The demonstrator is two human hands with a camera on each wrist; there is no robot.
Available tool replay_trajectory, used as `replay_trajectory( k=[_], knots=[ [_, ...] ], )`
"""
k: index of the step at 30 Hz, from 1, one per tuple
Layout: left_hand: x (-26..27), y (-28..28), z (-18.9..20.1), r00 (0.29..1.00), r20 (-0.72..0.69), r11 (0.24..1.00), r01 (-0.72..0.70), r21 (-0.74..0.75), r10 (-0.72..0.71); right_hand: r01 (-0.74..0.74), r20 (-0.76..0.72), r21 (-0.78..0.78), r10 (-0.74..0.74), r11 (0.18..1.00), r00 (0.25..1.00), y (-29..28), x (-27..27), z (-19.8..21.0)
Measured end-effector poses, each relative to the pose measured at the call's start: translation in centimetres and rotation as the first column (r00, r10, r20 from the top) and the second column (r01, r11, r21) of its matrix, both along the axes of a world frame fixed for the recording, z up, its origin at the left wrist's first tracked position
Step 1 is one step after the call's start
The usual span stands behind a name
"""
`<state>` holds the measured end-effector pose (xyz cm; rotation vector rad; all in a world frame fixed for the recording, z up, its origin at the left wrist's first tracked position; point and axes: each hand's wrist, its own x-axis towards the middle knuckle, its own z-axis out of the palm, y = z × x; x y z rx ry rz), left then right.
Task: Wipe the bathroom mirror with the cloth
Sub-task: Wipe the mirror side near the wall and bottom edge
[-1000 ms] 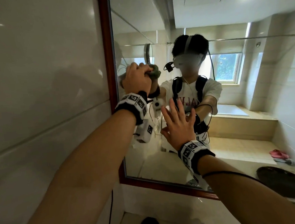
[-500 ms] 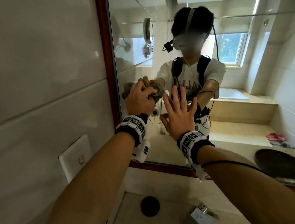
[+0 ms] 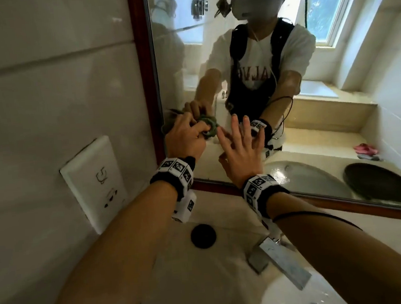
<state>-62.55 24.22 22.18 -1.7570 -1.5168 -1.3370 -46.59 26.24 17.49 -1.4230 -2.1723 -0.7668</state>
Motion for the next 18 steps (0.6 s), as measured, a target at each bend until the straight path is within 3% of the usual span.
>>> replay_trajectory(
  k=[6, 11, 15, 18],
  knots=[
    [-0.9, -0.6, -3.9, 0.999, 0.038, 0.984, -0.03, -0.176, 0.037, -0.003, -0.007, 0.024, 0.004, 1.0, 1.0, 0.2, -0.2, -1.5],
    [-2.3, -0.9, -10.0, 0.996, -0.077, 0.916, -0.07, -0.395, 0.043, -0.021, -0.003, 0.02, 0.021, 1.0, 1.0, 0.1, 0.0, -1.7],
    [-2.9, -1.1, -14.1, 0.997, 0.034, 0.887, -0.046, -0.46, 0.069, -0.03, 0.002, 0.023, 0.03, 0.999, 1.0, 0.3, 0.2, -1.9],
    [-2.7, -0.7, -14.5, 0.987, 0.122, 0.882, -0.035, -0.47, 0.104, -0.039, 0.009, 0.033, 0.038, 0.999, 0.999, 0.4, 0.3, -1.7]
  ],
)
